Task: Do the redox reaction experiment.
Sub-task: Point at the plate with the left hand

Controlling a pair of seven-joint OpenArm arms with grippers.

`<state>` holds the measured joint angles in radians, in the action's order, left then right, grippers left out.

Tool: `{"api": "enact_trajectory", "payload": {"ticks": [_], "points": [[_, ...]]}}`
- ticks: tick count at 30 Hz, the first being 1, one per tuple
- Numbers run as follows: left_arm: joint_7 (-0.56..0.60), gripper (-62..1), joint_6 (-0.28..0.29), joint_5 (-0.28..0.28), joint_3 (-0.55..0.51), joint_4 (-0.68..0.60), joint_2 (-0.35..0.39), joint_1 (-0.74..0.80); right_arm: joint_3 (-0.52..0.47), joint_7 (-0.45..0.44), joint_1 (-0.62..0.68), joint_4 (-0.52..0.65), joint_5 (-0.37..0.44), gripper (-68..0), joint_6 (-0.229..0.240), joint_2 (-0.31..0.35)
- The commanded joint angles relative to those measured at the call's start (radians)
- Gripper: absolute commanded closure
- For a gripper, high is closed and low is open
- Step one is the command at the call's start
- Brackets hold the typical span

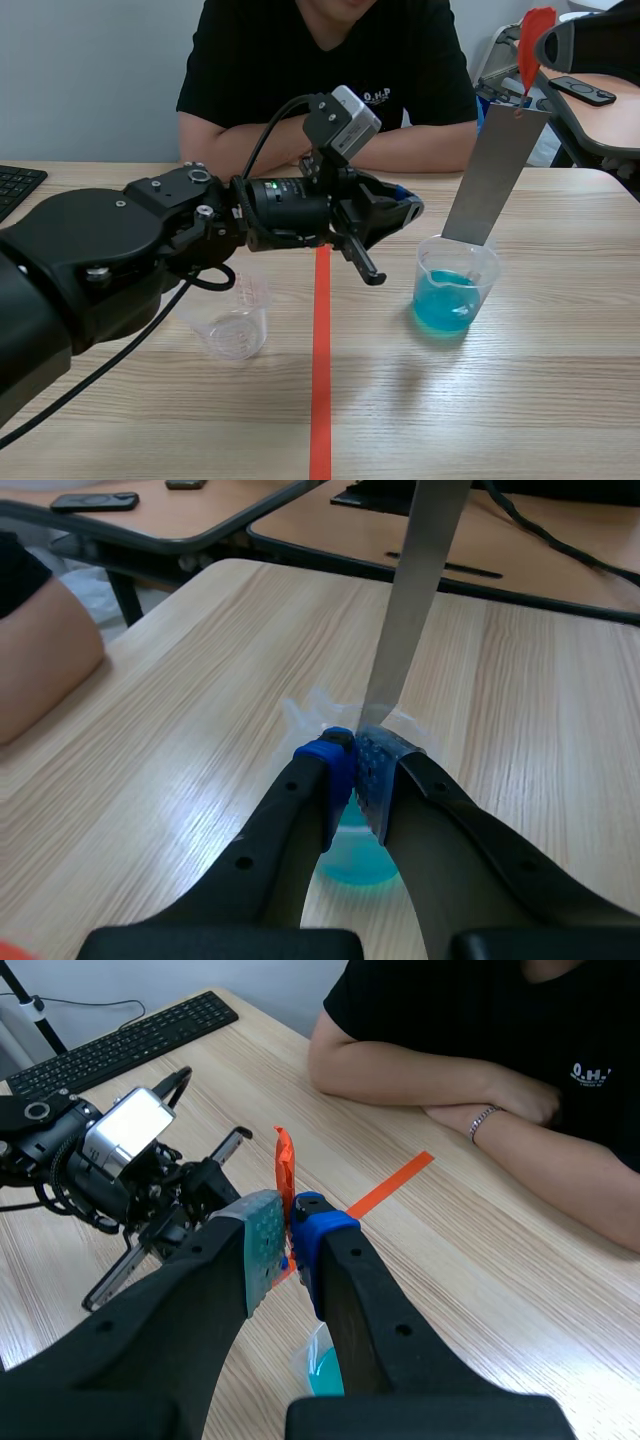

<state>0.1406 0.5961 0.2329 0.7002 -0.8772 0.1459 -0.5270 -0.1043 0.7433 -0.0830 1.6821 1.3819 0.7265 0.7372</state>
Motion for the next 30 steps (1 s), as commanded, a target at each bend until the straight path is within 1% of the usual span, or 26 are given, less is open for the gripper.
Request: {"api": "enact_trajectory", "payload": {"ticks": [1, 4, 6, 9, 13, 16, 19, 22, 23, 25, 30], "points": [[0.027, -3.6, -0.003, 0.013, -0.018, -0.035, 0.061, -0.016, -0.003, -0.017, -0.019, 0.009, 0.025, -1.5, 0.003, 0.010], [0.028, -3.6, -0.003, 0.063, -0.038, -0.068, 0.150, -0.016, -0.003, -0.016, -0.019, 0.009, 0.025, -1.5, 0.003, 0.007], [0.027, -3.6, -0.002, 0.098, -0.057, -0.105, 0.225, -0.009, -0.003, -0.012, -0.019, 0.009, 0.024, -1.5, 0.003, 0.000], [0.035, -3.6, -0.002, 0.128, -0.100, -0.167, 0.346, 0.023, -0.003, -0.008, -0.019, 0.009, 0.024, -1.5, 0.003, 0.000], [0.080, -3.6, -0.002, 0.138, -0.163, -0.242, 0.495, 0.105, -0.003, -0.008, -0.019, 0.009, 0.024, -1.5, 0.003, 0.000], [0.117, -3.6, -0.002, 0.138, -0.221, -0.281, 0.591, 0.189, -0.003, -0.008, -0.019, 0.009, 0.024, -1.5, 0.003, 0.000], [0.155, -3.6, -0.002, 0.138, -0.296, -0.303, 0.671, 0.299, -0.003, -0.008, -0.019, 0.009, 0.024, -1.5, 0.003, 0.000], [0.206, -3.6, -0.002, 0.137, -0.377, -0.305, 0.731, 0.430, -0.003, -0.008, -0.019, 0.009, 0.024, -1.5, 0.003, 0.000], [0.228, -3.6, -0.002, 0.130, -0.405, -0.305, 0.746, 0.479, -0.003, -0.008, -0.019, 0.009, 0.024, -1.5, 0.003, 0.000], [0.282, -3.6, -0.002, 0.084, -0.462, -0.305, 0.767, 0.579, -0.003, -0.008, -0.019, 0.009, 0.024, -1.5, 0.003, 0.000], [0.418, -3.6, -0.003, -0.071, -0.611, -0.305, 0.764, 0.835, -0.003, -0.008, -0.019, 0.009, 0.024, -1.5, 0.003, 0.000]]}}
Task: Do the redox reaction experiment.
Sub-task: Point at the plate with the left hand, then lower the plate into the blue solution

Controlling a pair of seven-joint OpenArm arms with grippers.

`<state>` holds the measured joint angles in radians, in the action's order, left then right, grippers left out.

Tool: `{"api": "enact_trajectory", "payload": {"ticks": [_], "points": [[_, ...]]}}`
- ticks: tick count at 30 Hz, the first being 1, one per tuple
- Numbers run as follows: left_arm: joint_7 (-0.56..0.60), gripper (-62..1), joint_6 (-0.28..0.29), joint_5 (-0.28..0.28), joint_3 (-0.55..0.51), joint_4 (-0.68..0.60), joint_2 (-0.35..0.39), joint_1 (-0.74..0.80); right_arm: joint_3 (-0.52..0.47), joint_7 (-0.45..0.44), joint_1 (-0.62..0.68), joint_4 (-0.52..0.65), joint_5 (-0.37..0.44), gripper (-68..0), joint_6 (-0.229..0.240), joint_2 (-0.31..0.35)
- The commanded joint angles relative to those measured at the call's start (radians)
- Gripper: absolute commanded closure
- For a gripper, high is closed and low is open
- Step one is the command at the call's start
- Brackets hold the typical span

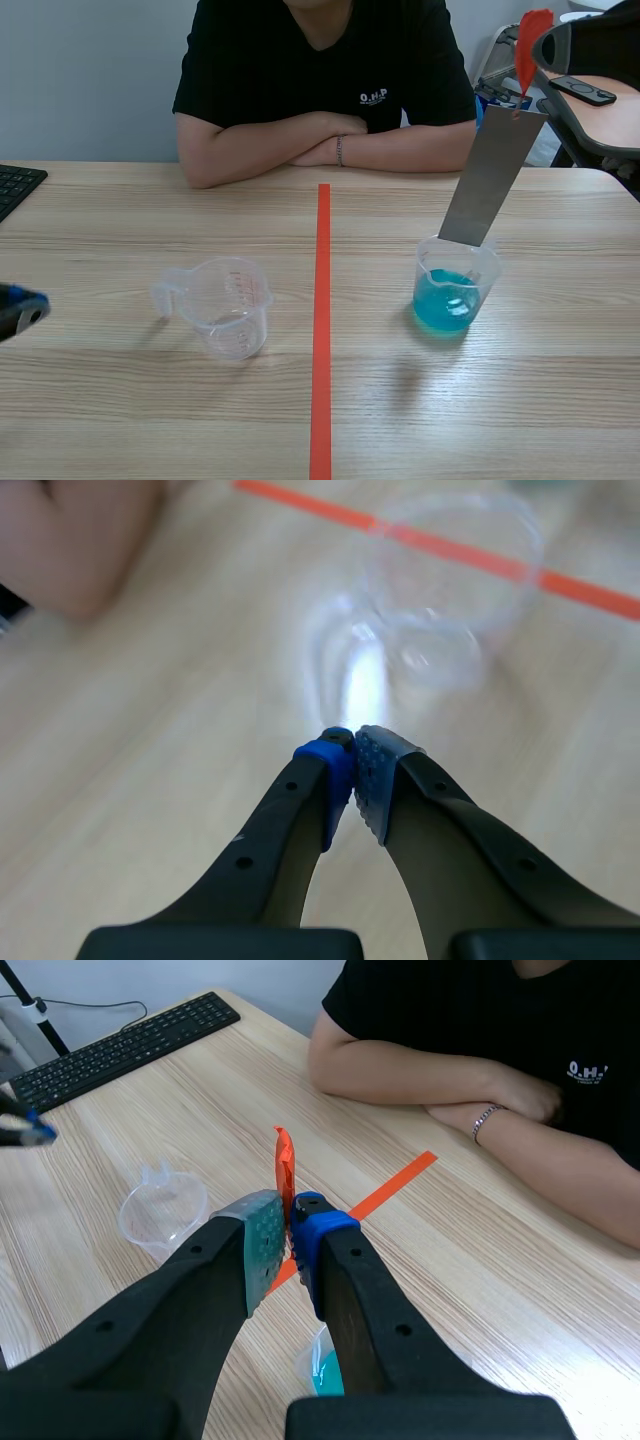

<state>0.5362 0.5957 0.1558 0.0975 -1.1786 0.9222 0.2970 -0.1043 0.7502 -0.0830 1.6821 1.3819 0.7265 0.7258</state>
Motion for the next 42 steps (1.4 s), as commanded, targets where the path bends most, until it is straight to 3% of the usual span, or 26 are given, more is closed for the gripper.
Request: {"api": "enact_trajectory", "payload": {"ticks": [1, 7, 14, 18, 29, 38, 42], "points": [[0.051, -3.6, -0.008, -0.024, -0.034, -0.004, -0.017, 0.060, -0.003, -0.015, -0.019, 0.009, 0.024, -1.5, 0.003, 0.011], [0.158, -3.6, -0.101, -0.215, -0.188, -0.004, -0.106, 0.310, -0.003, -0.011, -0.019, 0.009, 0.023, -1.5, 0.003, 0.011], [0.231, -3.6, -0.199, -0.414, -0.336, -0.004, -0.261, 0.484, -0.003, -0.010, -0.019, 0.009, 0.017, -1.5, 0.003, 0.011], [0.267, -3.6, -0.221, -0.480, -0.399, -0.004, -0.324, 0.565, -0.003, -0.008, -0.019, 0.009, 0.016, -1.5, 0.003, 0.011], [0.332, -3.6, -0.273, -0.568, -0.481, -0.008, -0.424, 0.704, -0.003, -0.008, -0.019, 0.009, 0.010, -1.5, 0.004, 0.011], [0.331, -3.6, -0.276, -0.571, -0.481, -0.008, -0.447, 0.714, 0.022, -0.034, -0.014, -0.009, -0.036, -1.5, 0.018, 0.010], [0.331, -3.6, -0.276, -0.571, -0.481, -0.008, -0.443, 0.714, 0.028, -0.041, -0.014, -0.045, -0.073, -1.5, 0.019, -0.021]]}}
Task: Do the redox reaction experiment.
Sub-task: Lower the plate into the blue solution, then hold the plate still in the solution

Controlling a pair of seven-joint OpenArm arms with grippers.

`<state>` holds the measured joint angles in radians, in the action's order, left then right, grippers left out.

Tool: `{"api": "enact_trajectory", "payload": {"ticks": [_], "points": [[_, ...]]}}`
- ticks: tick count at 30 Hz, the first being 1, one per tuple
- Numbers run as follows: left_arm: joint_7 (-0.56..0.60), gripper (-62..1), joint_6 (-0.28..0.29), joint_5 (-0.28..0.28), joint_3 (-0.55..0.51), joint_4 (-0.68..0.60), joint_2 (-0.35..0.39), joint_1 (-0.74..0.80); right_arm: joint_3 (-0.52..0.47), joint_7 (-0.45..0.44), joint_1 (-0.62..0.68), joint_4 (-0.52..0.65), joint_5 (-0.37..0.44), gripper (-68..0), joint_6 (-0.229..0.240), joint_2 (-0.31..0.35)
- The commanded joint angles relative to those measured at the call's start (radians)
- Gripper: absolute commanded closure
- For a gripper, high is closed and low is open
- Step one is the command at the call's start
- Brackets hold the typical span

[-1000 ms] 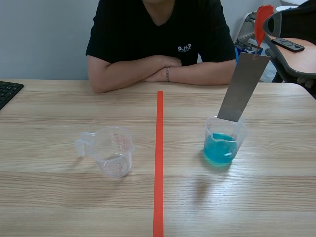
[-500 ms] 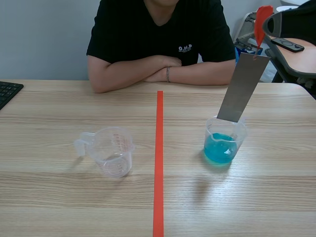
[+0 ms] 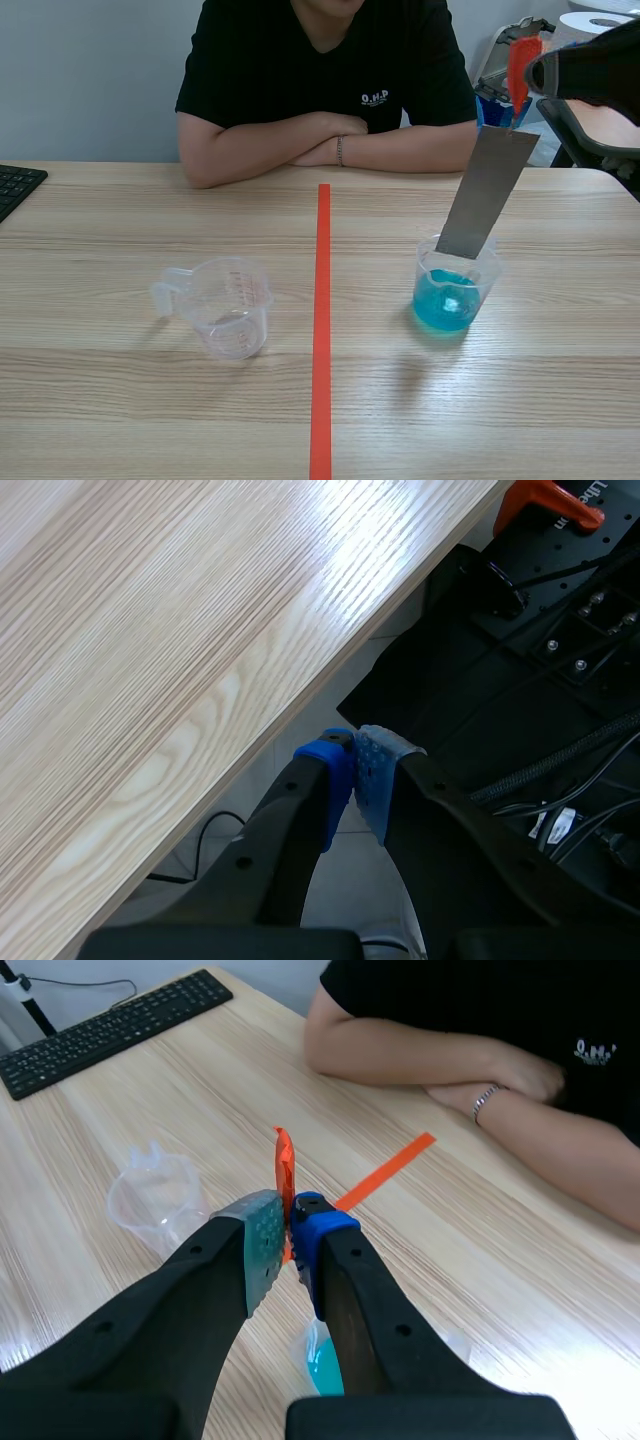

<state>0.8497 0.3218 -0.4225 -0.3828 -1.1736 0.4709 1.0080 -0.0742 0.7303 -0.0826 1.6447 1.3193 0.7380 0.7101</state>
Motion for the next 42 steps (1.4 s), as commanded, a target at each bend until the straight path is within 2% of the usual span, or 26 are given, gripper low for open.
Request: {"api": "enact_trajectory", "payload": {"ticks": [1, 16, 26, 42], "points": [[0.017, -3.6, -0.002, 0.007, -0.001, -0.013, 0.009, 0.003, -0.001, -0.023, -0.014, -0.018, -0.021, -1.5, 0.008, -0.014], [0.018, -3.6, -0.002, 0.007, -0.001, -0.013, 0.009, 0.003, 0.089, -0.172, -0.021, -0.144, -0.250, -1.5, 0.008, -0.095], [0.018, -3.6, -0.002, 0.007, -0.001, -0.013, 0.009, 0.003, 0.137, -0.274, -0.021, -0.203, -0.399, -1.5, 0.008, -0.124], [0.018, -3.6, -0.002, 0.007, -0.001, -0.013, 0.009, 0.003, 0.148, -0.296, -0.020, -0.233, -0.438, -1.5, 0.008, -0.123]]}}
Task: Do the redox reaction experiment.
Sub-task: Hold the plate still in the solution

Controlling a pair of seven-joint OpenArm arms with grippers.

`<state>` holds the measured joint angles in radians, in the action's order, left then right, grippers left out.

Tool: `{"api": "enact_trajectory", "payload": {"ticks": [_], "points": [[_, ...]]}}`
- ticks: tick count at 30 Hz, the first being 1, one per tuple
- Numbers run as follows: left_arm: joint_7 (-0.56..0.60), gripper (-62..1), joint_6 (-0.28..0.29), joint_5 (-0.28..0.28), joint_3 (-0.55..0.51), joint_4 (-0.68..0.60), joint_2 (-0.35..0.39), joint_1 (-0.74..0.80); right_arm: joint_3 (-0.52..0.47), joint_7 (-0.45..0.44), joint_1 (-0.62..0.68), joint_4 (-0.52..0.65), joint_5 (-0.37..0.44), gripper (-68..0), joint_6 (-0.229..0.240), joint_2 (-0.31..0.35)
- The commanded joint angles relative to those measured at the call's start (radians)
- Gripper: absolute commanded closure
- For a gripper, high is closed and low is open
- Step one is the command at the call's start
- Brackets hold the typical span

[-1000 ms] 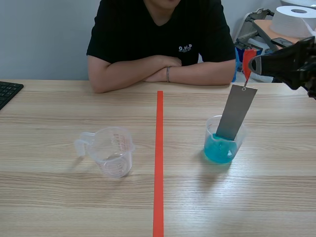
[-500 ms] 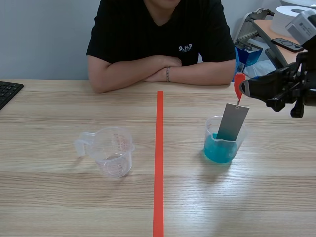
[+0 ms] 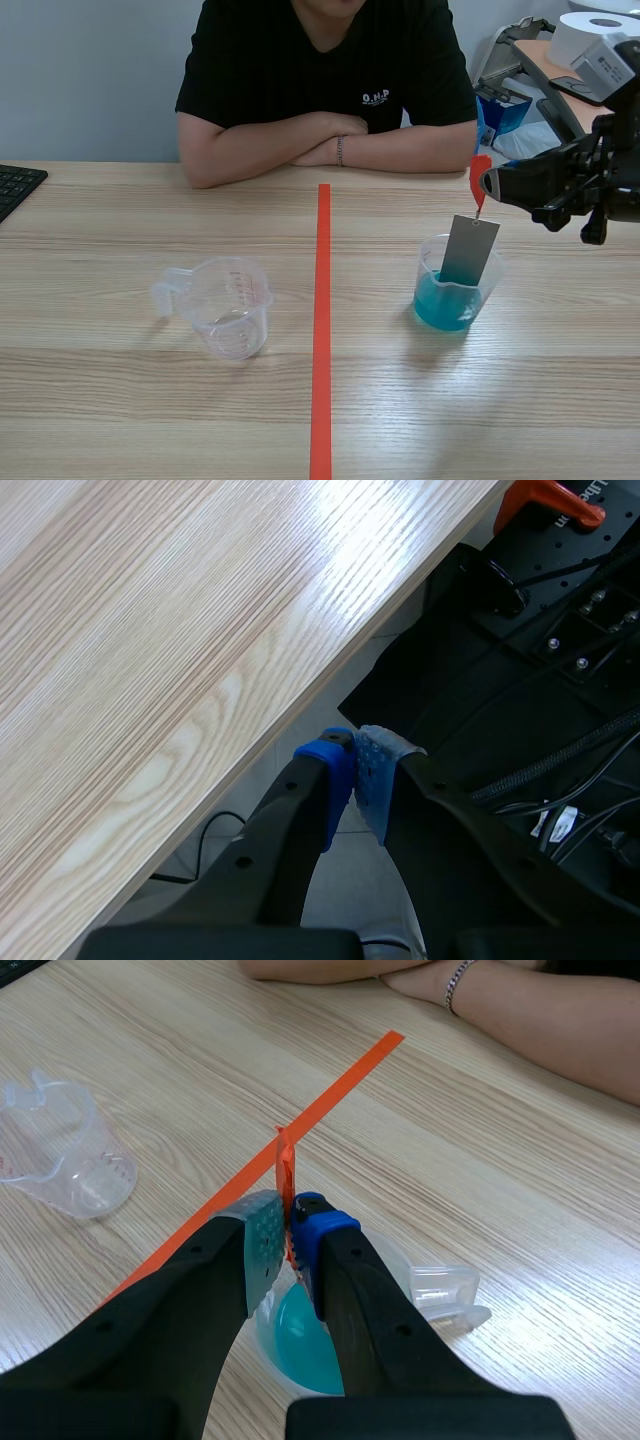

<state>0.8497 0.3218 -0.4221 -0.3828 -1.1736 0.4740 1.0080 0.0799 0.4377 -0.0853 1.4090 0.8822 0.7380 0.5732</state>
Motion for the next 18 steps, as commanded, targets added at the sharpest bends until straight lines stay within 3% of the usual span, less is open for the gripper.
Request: {"api": "enact_trajectory", "payload": {"ticks": [1, 18], "points": [[0.018, -3.6, -0.002, 0.007, -0.001, -0.013, 0.006, 0.003, -0.006, -0.004, -0.018, 0.003, -0.001, -1.5, 0.008, 0.014], [0.010, -3.6, -0.002, 0.006, -0.001, -0.013, 0.006, 0.004, -0.006, -0.003, -0.018, 0.003, -0.002, -1.5, 0.008, 0.014]]}}
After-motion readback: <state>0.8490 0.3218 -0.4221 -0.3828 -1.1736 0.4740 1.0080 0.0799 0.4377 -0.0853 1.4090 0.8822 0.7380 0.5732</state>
